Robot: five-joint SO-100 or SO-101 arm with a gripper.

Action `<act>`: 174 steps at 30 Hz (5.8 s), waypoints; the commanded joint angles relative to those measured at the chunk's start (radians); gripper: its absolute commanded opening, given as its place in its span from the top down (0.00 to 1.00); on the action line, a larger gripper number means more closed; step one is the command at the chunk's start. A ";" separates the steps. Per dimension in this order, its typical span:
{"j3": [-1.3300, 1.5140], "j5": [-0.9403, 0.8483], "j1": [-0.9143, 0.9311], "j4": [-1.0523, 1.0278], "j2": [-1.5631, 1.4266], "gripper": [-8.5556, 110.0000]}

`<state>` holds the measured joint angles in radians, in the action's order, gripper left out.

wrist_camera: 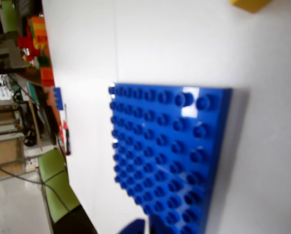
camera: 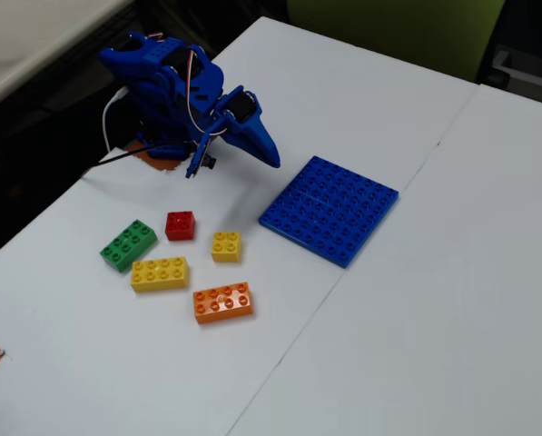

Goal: Pick up the 2x2 yellow block and go up the 8x8 blue block.

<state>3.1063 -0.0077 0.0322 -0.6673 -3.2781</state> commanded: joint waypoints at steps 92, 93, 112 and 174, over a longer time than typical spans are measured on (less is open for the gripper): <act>-1.499 -2.399 0.589 -0.667 1.577 0.71; -1.531 -2.464 0.594 -0.683 1.598 0.71; -1.700 -2.810 0.534 -0.497 1.931 0.71; -1.571 -2.066 0.428 -1.049 1.336 0.93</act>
<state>1.5555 -2.1568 0.4985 -1.6306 -1.8300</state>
